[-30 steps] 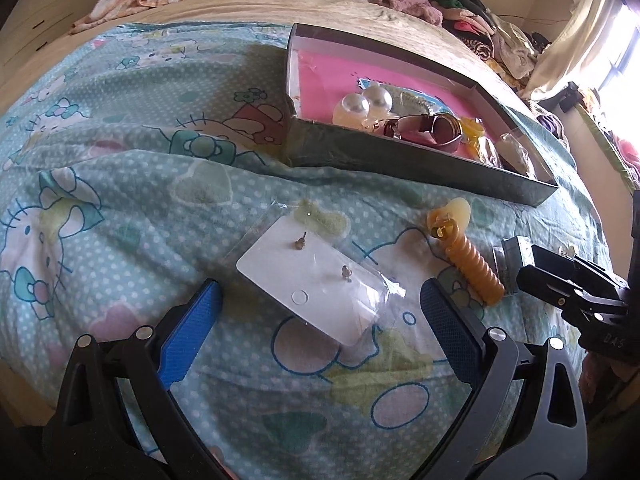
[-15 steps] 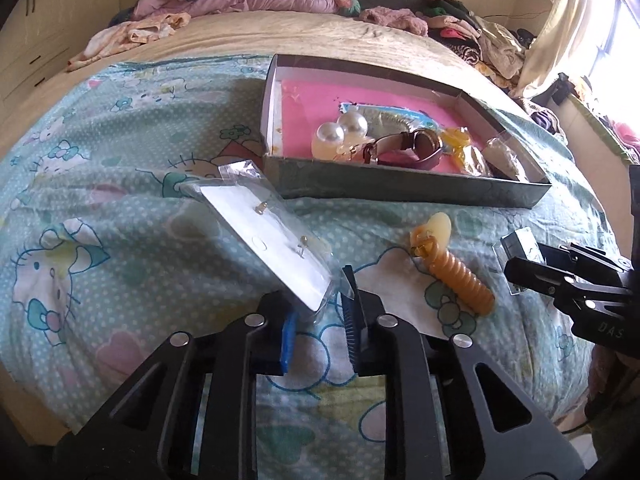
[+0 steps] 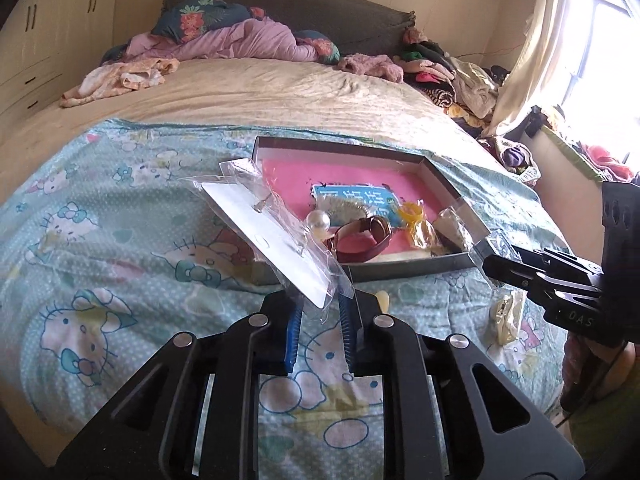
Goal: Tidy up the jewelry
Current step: 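Lower the card into the box with the left tool while the right tool drops the blue case in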
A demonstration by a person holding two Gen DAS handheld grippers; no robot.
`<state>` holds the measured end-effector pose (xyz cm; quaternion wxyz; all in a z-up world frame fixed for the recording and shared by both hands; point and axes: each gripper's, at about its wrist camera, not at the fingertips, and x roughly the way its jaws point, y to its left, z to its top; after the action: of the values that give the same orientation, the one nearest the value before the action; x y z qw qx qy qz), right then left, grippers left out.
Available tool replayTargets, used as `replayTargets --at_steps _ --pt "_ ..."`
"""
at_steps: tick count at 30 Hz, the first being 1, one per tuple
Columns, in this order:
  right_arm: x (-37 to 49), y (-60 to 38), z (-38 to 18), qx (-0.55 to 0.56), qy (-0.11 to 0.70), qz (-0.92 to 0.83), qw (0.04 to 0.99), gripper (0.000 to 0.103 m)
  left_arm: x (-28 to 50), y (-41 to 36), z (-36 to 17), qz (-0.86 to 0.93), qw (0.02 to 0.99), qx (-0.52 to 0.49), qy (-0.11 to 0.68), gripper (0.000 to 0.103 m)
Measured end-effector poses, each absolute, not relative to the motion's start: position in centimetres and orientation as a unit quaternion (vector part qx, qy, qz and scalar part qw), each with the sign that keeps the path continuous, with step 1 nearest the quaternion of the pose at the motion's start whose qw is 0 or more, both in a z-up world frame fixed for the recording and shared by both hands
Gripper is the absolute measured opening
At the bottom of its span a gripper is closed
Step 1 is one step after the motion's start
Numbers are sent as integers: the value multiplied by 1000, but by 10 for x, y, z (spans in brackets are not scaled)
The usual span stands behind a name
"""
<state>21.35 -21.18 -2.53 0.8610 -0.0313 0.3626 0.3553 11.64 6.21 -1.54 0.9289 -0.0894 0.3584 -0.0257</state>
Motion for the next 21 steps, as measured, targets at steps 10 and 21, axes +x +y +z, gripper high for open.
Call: replayTargets --at_steps 10,21 --pt "237 -223 -5 -28 332 339 880 34 154 58 -10 -28 930 -83 356 10" --pt "278 -221 -23 -36 342 306 888 32 199 34 -28 -53 919 -62 385 10"
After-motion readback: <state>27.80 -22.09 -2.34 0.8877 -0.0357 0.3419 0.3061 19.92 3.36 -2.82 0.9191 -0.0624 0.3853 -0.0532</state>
